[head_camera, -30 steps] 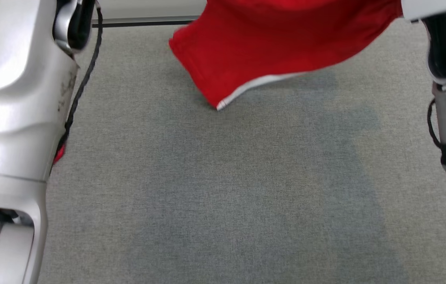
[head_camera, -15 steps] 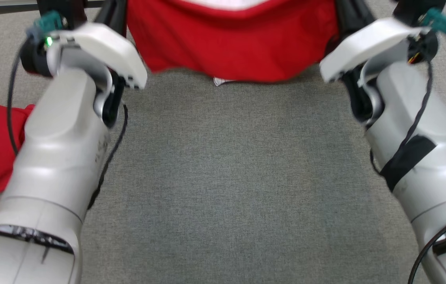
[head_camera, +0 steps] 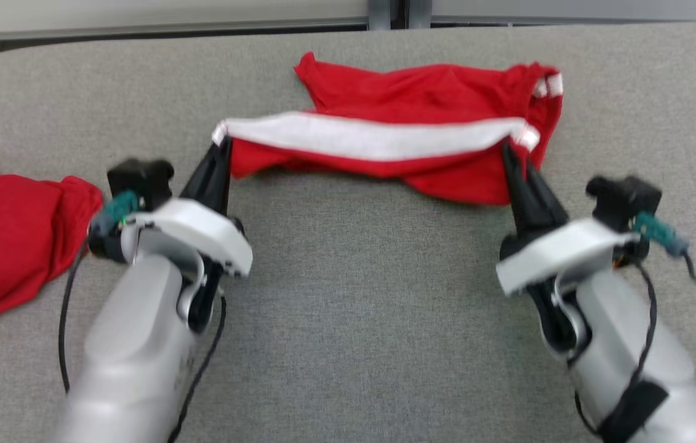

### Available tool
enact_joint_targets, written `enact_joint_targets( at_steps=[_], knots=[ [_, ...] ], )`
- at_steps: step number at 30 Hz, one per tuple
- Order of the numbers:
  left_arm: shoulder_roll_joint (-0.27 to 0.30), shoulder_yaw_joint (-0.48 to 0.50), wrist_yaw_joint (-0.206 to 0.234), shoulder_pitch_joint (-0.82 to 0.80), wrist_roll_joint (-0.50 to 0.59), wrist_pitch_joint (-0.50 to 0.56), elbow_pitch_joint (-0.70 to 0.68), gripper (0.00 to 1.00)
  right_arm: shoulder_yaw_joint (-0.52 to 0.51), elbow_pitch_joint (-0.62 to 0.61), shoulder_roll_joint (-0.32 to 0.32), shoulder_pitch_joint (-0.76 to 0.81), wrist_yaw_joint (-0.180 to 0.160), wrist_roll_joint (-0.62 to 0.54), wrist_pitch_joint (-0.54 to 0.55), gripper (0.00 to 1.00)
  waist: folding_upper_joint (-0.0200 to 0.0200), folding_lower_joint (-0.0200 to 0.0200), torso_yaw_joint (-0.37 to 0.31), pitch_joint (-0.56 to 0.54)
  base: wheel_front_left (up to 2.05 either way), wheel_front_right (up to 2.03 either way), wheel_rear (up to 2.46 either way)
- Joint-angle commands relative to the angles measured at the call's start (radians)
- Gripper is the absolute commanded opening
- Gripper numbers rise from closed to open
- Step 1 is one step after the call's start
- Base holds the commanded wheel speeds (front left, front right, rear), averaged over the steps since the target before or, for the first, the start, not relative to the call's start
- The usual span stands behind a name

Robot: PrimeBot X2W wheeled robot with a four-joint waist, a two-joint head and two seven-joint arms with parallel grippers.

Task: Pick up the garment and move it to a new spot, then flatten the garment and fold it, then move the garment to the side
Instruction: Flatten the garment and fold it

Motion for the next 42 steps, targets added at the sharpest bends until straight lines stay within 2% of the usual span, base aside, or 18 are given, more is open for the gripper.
enact_joint_targets(
  at_steps=[1, 5, 15, 20, 26, 30, 33, 36, 42],
  knots=[
    [0.007, 0.012, -0.004, 0.037, 0.008, 0.0, -0.023, 0.0, -0.002, -0.027, -0.007, 0.037, 0.0, -0.006, -0.005, 0.0, 0.0, 0.0, 0.002, -0.023, 0.0, 0.0, 0.0],
    [0.018, 0.06, -0.003, 0.244, 0.06, 0.0, -0.188, 0.0, -0.03, -0.176, -0.02, 0.269, 0.0, -0.039, -0.005, 0.0, 0.0, 0.0, 0.001, -0.083, 0.0, 0.0, 0.0],
    [0.063, 0.077, 0.025, 0.588, 0.097, 0.012, -0.401, 0.0, -0.022, -0.313, -0.044, 0.588, 0.0, -0.055, 0.006, 0.0, 0.0, 0.0, -0.012, -0.204, 0.0, 0.0, 0.0],
    [0.097, 0.075, 0.059, 0.74, 0.085, 0.09, -0.536, 0.0, -0.043, -0.391, -0.06, 0.713, 0.0, -0.059, 0.055, 0.0, 0.0, 0.0, -0.008, -0.246, 0.0, 0.0, 0.0],
    [0.121, 0.08, 0.105, 0.887, 0.063, 0.197, -0.736, 0.0, -0.095, -0.498, -0.048, 0.85, 0.0, -0.077, 0.126, 0.0, 0.0, 0.0, -0.01, -0.27, 0.0, 0.0, 0.0],
    [0.139, 0.089, 0.129, 0.923, 0.056, 0.244, -0.835, 0.0, -0.125, -0.558, -0.032, 0.895, 0.0, -0.09, 0.164, 0.0, 0.0, 0.0, -0.017, -0.266, 0.0, 0.0, 0.0],
    [0.143, 0.09, 0.133, 0.92, 0.054, 0.259, -0.858, 0.0, -0.132, -0.571, -0.025, 0.902, 0.0, -0.099, 0.181, 0.0, 0.0, 0.0, -0.026, -0.258, 0.0, 0.0, 0.0],
    [0.145, 0.095, 0.128, 0.87, 0.047, 0.269, -0.867, 0.0, -0.158, -0.587, -0.006, 0.883, 0.0, -0.104, 0.194, 0.0, 0.0, 0.0, -0.031, -0.24, 0.0, 0.0, 0.0],
    [0.153, 0.074, 0.076, 0.666, 0.059, 0.278, -0.785, 0.0, -0.213, -0.576, 0.041, 0.775, 0.0, -0.12, 0.208, 0.0, 0.0, 0.0, -0.05, -0.159, 0.0, 0.0, 0.0]
  ],
)
